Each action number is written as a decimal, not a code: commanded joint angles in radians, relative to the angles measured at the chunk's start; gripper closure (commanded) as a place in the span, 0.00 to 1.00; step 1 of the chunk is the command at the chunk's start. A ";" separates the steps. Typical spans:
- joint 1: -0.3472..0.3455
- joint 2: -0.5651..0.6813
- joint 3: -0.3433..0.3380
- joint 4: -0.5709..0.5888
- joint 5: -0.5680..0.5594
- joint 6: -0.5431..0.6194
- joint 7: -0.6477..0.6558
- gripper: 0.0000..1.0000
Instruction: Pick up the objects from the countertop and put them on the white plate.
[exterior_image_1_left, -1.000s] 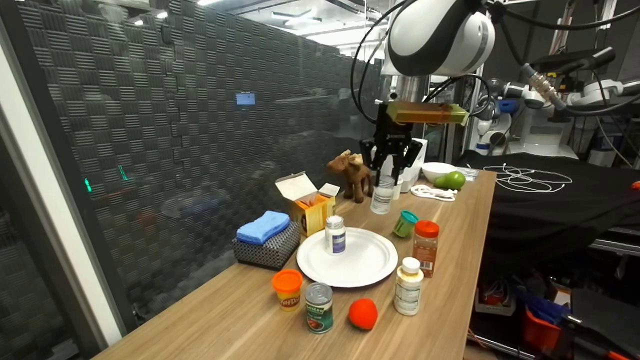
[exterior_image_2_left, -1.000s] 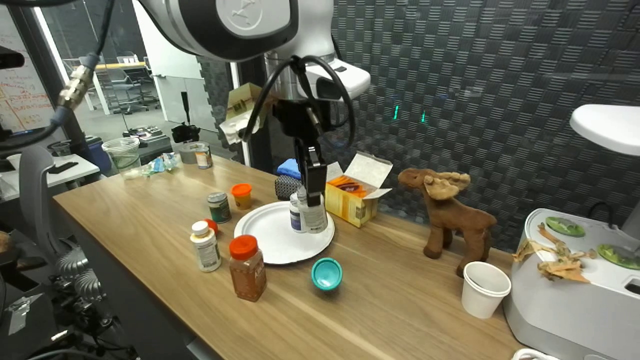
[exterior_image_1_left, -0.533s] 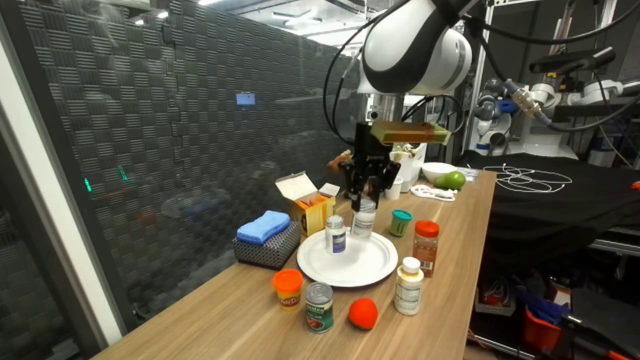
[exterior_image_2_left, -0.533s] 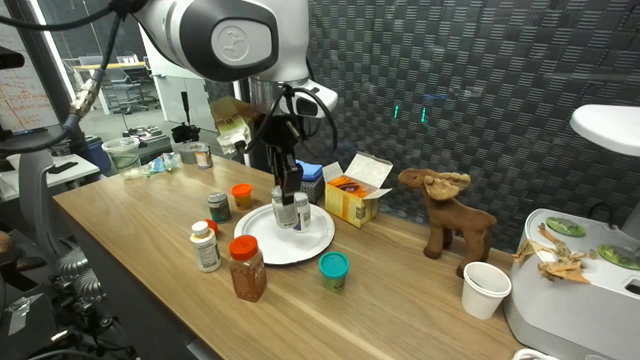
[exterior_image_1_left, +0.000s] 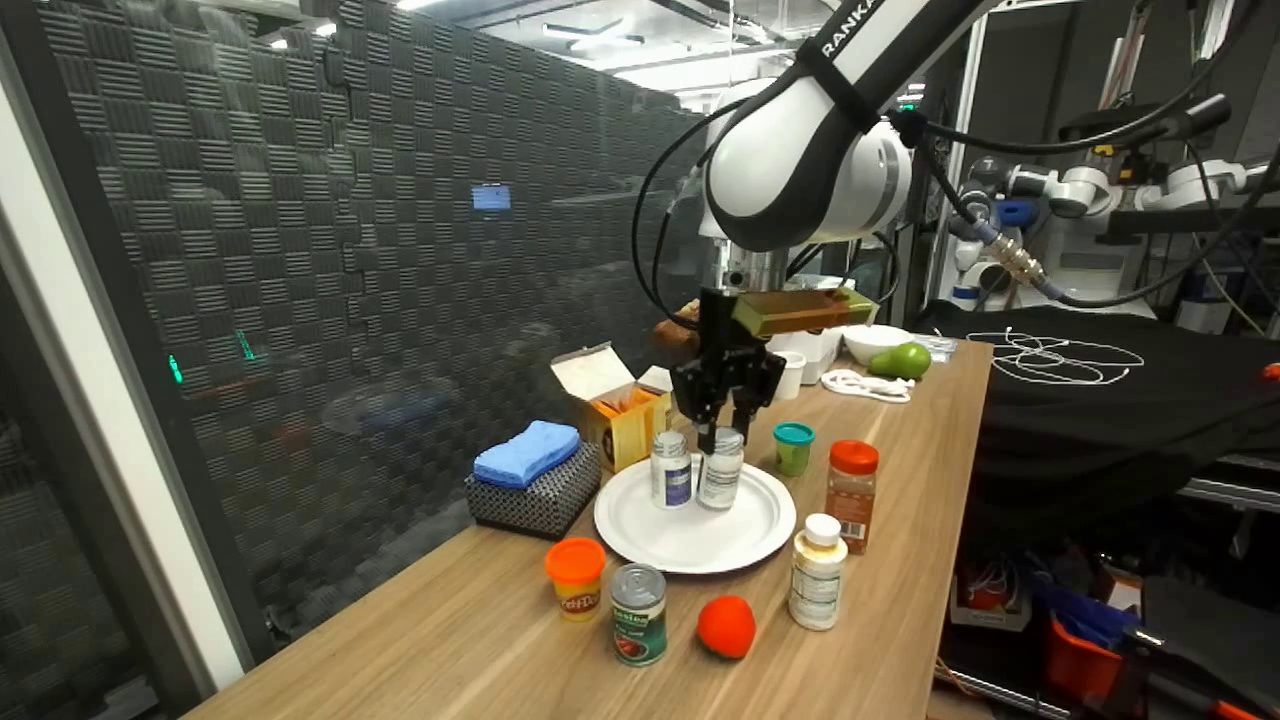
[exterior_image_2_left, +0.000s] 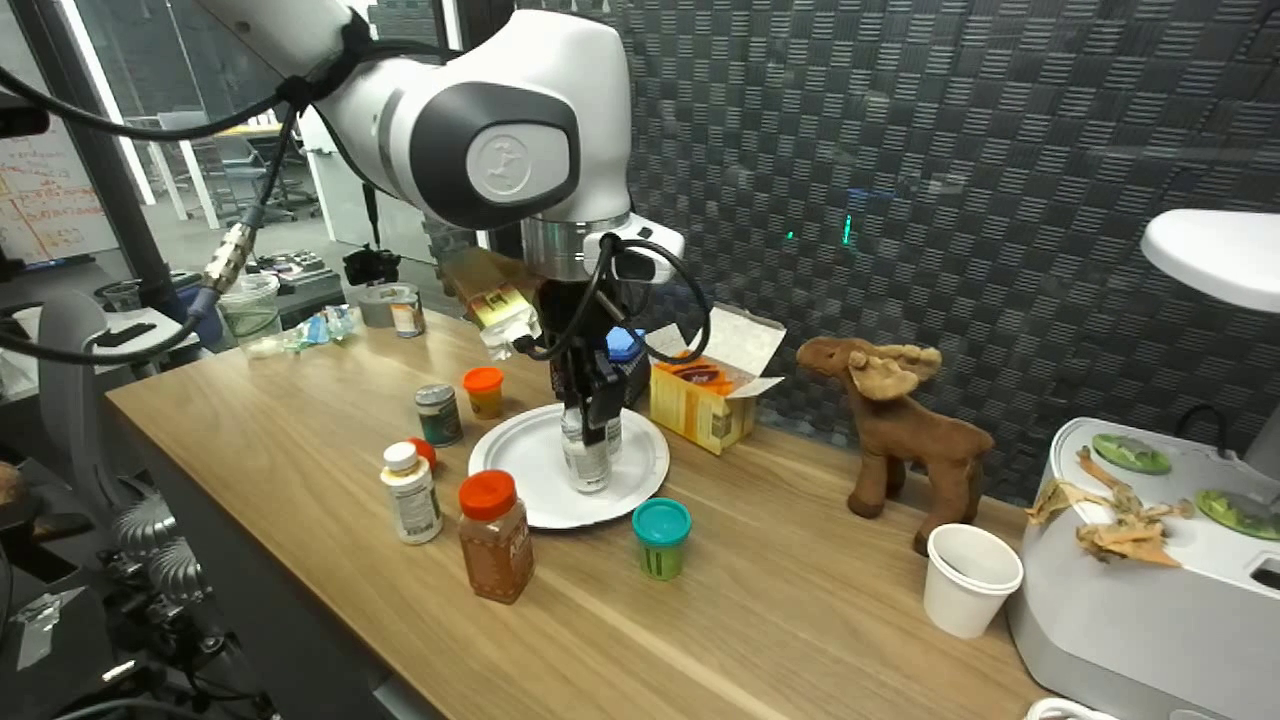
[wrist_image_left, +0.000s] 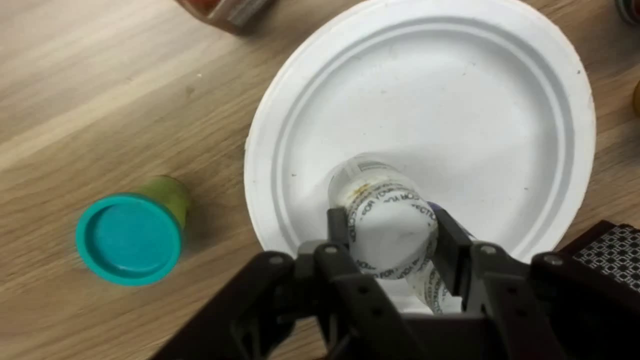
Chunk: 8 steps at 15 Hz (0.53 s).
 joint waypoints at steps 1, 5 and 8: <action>0.009 0.045 -0.024 0.056 -0.042 0.031 -0.004 0.81; -0.004 0.061 -0.018 0.078 -0.021 0.019 -0.030 0.31; -0.018 0.028 -0.005 0.065 0.016 0.010 -0.061 0.16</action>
